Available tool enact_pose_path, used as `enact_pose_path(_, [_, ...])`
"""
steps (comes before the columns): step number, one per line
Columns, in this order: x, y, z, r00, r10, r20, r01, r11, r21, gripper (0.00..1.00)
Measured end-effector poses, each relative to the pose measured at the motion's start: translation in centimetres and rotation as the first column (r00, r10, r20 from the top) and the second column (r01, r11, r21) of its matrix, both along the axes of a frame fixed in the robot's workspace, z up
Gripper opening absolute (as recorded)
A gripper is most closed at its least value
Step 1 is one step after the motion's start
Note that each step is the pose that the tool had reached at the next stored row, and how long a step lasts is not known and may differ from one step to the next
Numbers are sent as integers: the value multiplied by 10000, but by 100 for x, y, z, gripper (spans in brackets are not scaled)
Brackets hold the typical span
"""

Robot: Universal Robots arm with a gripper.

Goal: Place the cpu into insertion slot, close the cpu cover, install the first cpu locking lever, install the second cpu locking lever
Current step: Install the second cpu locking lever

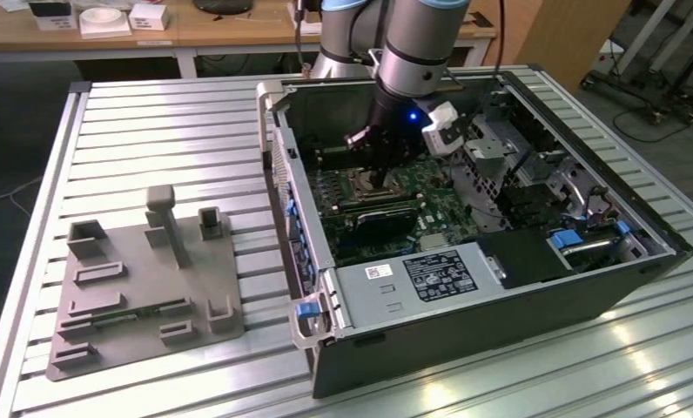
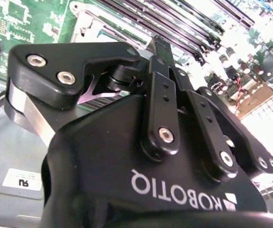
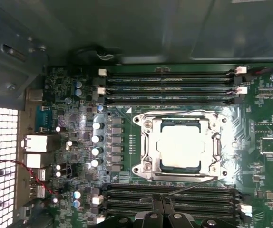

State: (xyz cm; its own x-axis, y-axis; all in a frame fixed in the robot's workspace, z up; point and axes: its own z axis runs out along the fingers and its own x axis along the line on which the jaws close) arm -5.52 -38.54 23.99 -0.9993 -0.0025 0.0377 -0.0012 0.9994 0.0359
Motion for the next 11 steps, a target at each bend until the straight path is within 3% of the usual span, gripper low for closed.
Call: enact_pose_path(11, [-63, 2, -22, 10000, 0, -49, 0, 10000, 1, 10])
